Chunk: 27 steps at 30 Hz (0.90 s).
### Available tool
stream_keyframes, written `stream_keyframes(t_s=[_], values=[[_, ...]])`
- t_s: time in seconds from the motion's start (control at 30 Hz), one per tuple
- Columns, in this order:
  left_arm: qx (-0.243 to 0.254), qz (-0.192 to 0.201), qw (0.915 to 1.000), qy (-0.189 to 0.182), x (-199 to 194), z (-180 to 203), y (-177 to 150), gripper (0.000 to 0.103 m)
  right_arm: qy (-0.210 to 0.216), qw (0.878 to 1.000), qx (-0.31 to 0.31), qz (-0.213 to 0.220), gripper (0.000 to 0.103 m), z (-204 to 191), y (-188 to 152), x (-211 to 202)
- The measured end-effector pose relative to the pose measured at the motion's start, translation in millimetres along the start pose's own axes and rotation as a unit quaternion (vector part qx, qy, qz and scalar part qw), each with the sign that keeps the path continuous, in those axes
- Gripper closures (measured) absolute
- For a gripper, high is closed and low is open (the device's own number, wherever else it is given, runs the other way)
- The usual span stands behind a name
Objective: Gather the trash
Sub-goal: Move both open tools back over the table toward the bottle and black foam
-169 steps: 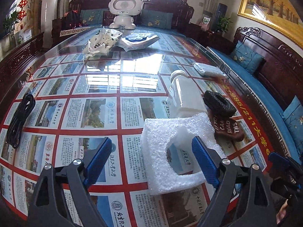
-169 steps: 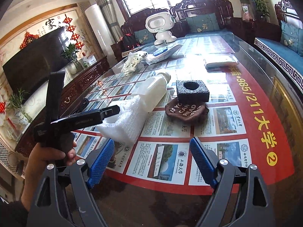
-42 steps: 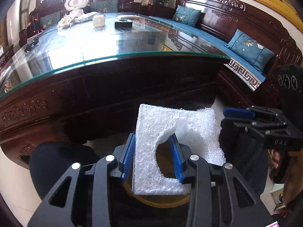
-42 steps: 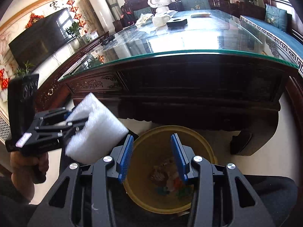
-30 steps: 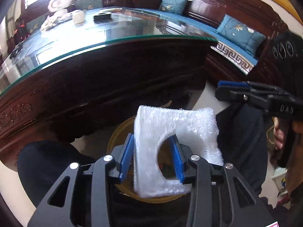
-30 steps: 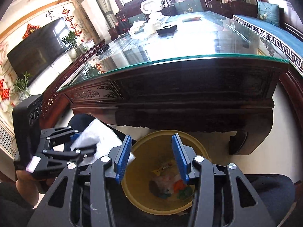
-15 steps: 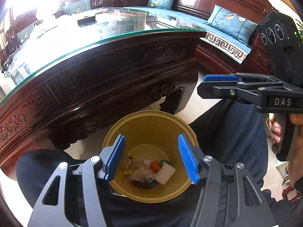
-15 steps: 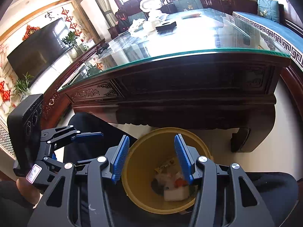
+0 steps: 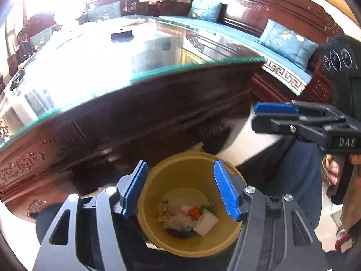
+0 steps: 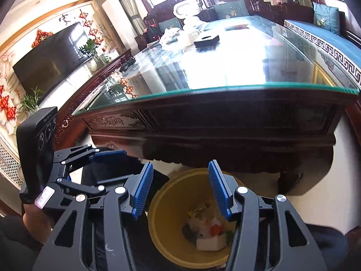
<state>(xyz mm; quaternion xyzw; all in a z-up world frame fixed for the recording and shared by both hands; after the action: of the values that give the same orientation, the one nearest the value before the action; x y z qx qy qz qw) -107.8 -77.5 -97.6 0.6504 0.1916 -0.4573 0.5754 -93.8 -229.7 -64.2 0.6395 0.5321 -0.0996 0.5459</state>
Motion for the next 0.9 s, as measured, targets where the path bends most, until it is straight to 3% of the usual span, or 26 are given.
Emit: stream_keyframes(t_s=[0.2, 0.4, 0.7, 0.9], values=[[-0.035, 0.020, 0.9991, -0.012, -0.4, -25.3, 36.7, 0.038, 0.002, 1.000, 0.000, 0.014, 0.051, 2.5, 45.1, 9.9], [-0.055, 0.044, 0.9975, -0.001, 0.4, -57.6, 85.0, 0.036, -0.003, 0.999, -0.006, 0.038, 0.051, 4.4, 97.4, 14.5], [-0.084, 0.085, 0.9923, 0.035, 5.6, -112.4, 160.9, 0.034, -0.014, 0.998, -0.013, 0.057, 0.051, 14.2, 183.5, 43.0], [-0.118, 0.094, 0.9857, 0.075, 32.3, -159.2, 213.8, 0.030, -0.029, 0.998, -0.020, 0.051, 0.052, 23.8, 230.9, 77.0]])
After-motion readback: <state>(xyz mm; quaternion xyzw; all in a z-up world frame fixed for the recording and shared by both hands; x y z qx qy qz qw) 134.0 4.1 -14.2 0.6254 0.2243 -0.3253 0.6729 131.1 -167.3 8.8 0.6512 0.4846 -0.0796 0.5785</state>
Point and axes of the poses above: each gripper's, at about its wrist camera, not at the fingertips, and x roughly the way its jaws point, z to its right, y to its top, the point moved 3 cm from there along x, roughly the way its jaws point, and after that the axes turned 4 degrees about -z, right-handed, at the moved point
